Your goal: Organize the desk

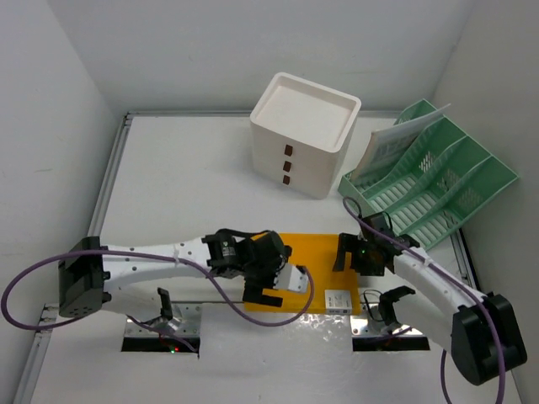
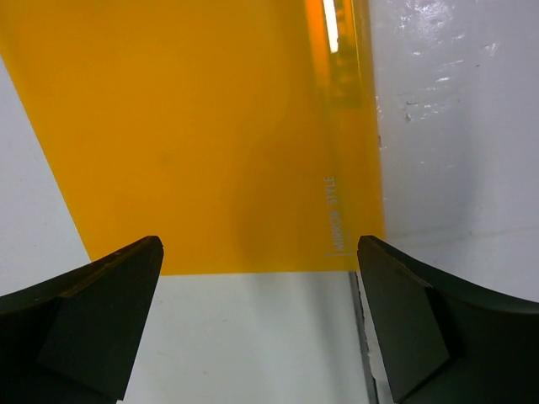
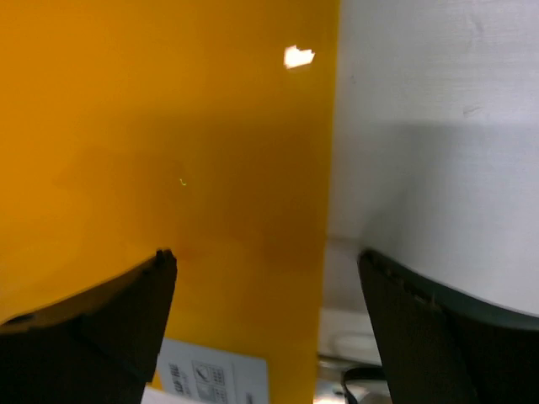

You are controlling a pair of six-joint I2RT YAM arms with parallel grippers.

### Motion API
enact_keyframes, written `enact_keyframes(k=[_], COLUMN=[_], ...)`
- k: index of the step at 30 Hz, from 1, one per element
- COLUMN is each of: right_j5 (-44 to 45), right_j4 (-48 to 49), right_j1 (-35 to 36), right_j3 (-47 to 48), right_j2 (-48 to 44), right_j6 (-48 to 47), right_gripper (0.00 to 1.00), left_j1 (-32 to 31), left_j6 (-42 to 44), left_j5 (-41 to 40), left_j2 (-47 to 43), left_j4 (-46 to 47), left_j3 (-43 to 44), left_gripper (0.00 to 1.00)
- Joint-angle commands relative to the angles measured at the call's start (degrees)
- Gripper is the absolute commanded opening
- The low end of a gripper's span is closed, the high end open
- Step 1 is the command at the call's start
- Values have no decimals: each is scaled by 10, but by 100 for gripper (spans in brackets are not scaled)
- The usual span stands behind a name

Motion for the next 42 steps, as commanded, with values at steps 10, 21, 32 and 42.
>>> enact_keyframes(k=[10,21,32,42], right_j5=[-84,-60,-158,-209], right_j4=[208,312,234,318], right_j1=[0,7,6,10], right_j3=[-107,-163,-95,-119], right_j2=[37,-22,44,62], right_j6=[138,232,129,153], right_gripper=[47,31,46,41], left_j1=[-159,-190,-94,-9], left_j6=[4,-15,18,39], left_j5=[-145,-246,-233,-201], left_j2=[91,190,152,121], left_j4=[267,344,304,361], left_j3=[-60,-44,-133,-163], left_gripper=[100,100,95,94])
